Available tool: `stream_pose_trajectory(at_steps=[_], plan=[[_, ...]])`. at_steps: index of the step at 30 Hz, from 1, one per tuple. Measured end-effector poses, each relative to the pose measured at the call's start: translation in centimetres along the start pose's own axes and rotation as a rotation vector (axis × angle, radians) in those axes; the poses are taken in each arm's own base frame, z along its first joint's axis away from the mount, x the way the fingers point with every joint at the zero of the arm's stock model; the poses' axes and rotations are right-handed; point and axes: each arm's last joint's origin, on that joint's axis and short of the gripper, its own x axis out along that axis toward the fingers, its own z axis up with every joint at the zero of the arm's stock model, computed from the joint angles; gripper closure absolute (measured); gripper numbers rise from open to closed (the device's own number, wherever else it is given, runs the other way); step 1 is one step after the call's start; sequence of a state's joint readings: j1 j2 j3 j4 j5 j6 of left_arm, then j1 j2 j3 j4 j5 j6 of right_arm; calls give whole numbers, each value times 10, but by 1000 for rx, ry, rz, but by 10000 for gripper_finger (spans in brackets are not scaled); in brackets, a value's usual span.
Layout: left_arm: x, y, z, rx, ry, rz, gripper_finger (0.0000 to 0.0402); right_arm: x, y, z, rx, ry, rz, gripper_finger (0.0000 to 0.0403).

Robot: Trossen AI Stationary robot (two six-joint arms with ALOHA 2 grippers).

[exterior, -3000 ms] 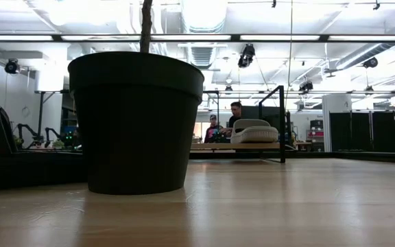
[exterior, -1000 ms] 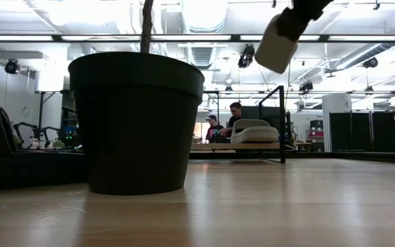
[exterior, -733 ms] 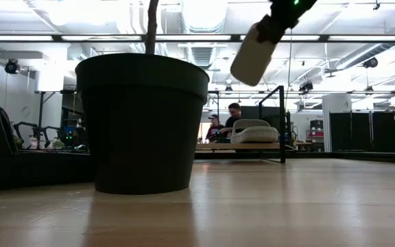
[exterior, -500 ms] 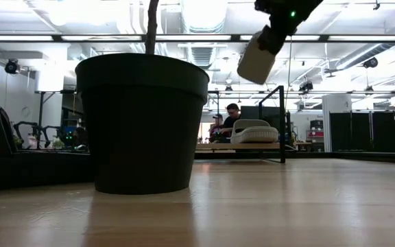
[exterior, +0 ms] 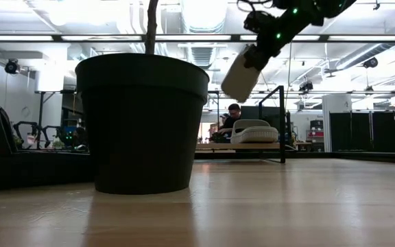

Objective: Pick and place slides into the shelf
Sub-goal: Put the gray slide on the shelf

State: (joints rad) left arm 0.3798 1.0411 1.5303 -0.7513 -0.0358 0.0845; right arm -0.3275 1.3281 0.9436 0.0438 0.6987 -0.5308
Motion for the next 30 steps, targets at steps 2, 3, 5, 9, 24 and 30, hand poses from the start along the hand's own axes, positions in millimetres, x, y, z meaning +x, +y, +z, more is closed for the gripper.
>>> stream_pose_trajectory(at_steps=[2,3,5,9,24,30], plan=[[1,0,0,0,1,-1,146,7,8,-3,-20,18,14,358],[1,0,0,-1,2,0,146,11,12,-4,-29,29,17,358],[1,0,0,-1,3,-1,146,18,21,-7,-47,45,27,358],[1,0,0,-2,3,0,146,31,37,-12,-72,69,42,358],[2,0,0,-2,8,0,146,38,81,-15,-158,70,103,358],[2,0,-4,0,42,-2,146,35,97,-15,-150,95,68,358]])
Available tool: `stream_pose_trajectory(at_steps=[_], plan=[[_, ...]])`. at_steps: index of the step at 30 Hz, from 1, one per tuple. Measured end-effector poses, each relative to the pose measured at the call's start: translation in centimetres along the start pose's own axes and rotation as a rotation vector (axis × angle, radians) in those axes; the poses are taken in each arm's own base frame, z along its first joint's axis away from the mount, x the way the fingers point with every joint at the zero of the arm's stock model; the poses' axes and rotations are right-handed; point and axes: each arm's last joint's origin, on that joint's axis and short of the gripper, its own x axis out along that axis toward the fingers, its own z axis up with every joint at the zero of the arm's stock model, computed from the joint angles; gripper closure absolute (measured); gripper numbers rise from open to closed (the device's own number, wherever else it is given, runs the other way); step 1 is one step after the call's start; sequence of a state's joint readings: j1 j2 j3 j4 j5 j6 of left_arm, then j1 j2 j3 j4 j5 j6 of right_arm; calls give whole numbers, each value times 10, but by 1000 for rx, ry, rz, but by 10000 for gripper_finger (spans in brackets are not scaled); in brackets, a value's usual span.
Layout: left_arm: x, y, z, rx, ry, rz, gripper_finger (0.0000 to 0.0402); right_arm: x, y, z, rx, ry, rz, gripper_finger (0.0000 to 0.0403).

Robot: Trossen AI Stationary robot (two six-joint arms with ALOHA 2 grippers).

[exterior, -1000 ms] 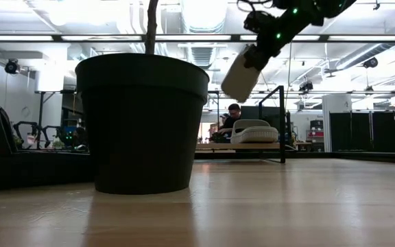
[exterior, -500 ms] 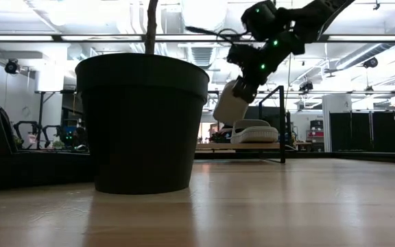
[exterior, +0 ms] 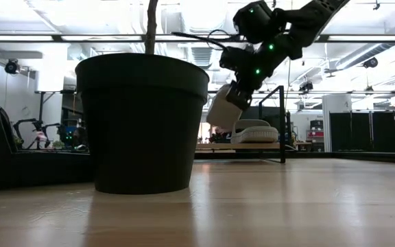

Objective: Pick and place slides into the shelf
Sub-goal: Put the gray slide on the shelf

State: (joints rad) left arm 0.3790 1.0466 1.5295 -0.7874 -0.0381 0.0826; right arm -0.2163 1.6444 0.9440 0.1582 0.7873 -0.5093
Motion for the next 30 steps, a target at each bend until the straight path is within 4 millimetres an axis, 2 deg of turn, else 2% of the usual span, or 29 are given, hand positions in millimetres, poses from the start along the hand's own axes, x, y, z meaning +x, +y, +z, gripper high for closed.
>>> stream_pose_trajectory(at_steps=[10,18,25,30], plan=[[1,1,-5,4,47,29,146,0,33,5,-50,-2,-76,358],[5,1,-10,6,68,45,146,0,43,5,-67,9,-93,358],[14,0,-20,12,111,75,146,-14,63,15,-88,-40,-53,358],[15,1,-22,12,120,93,146,-22,71,14,-116,19,-100,358]])
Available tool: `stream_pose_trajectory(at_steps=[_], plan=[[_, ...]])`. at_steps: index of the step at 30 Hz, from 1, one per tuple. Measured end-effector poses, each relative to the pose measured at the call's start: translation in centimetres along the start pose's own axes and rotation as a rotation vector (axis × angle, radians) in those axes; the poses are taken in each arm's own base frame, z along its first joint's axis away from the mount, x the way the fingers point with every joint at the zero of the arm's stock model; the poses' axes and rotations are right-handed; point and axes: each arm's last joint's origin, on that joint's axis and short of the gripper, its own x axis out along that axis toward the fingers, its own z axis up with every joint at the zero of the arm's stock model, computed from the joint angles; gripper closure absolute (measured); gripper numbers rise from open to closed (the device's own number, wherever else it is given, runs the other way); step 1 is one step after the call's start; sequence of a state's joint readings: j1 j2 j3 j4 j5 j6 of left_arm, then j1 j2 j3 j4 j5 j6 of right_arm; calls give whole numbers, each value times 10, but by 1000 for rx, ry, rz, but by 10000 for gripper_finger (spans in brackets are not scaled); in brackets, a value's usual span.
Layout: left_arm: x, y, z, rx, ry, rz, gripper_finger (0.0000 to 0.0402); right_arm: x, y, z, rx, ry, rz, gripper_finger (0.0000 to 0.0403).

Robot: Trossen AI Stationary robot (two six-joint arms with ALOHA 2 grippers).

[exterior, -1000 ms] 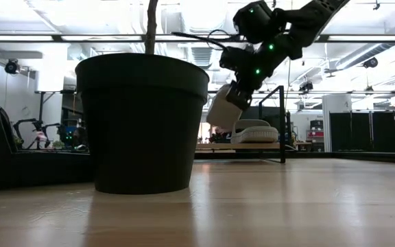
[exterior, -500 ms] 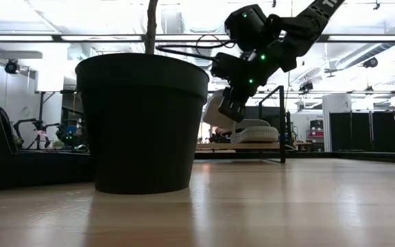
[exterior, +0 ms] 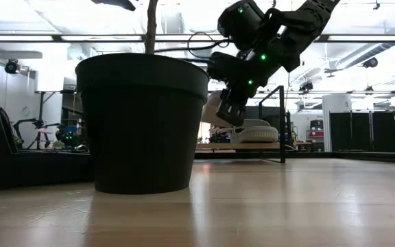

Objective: Pick and place slides into the shelf
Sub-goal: Put the gray slide on the shelf

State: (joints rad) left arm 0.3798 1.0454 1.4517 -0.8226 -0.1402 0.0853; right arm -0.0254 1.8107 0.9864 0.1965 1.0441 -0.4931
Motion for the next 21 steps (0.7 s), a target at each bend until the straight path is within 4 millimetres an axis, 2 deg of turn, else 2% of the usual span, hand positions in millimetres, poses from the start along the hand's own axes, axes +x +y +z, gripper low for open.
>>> stream_pose_trajectory(at_steps=[9,17,21], plan=[[-1,0,1,-2,-6,1,146,-10,6,1,78,9,26,358],[-1,0,1,-3,-5,0,146,-12,-5,22,74,-29,21,358],[-1,0,1,-3,-5,0,146,-13,-6,23,104,-30,25,358]])
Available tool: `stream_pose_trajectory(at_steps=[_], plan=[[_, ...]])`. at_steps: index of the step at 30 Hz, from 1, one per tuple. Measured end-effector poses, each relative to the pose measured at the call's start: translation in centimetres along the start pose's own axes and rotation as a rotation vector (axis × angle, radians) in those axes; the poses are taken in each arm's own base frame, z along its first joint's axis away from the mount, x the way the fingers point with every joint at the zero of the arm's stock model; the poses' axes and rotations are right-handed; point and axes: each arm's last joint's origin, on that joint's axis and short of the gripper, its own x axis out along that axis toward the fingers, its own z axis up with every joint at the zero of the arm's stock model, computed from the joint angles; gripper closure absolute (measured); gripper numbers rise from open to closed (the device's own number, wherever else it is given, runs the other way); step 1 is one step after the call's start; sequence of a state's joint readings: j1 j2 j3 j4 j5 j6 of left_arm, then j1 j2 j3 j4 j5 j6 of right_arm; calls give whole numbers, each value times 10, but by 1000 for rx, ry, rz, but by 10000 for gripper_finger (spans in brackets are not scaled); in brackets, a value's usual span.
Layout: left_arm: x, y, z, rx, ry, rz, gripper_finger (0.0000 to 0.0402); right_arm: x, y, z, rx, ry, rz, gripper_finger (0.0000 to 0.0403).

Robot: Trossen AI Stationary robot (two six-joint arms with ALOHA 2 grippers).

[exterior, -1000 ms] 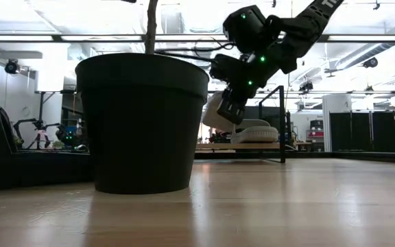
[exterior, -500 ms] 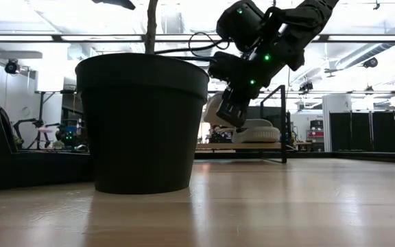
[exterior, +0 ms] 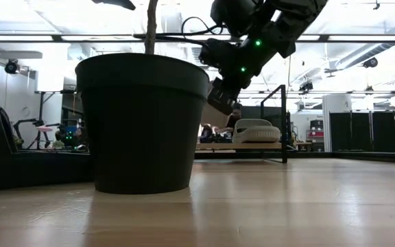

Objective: Pick and place slides into the shelf
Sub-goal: Put the gray slide on the shelf

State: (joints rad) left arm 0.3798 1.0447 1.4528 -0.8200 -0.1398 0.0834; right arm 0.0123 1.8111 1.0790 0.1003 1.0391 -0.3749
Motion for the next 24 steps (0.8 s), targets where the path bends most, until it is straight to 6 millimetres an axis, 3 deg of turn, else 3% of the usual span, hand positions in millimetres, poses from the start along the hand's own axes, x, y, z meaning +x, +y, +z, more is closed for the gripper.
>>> stream_pose_trajectory(at_steps=[12,24], plan=[[0,0,0,1,0,0,146,-6,13,-6,98,43,34,358],[0,0,0,1,-1,0,146,4,36,-16,16,84,-24,358]])
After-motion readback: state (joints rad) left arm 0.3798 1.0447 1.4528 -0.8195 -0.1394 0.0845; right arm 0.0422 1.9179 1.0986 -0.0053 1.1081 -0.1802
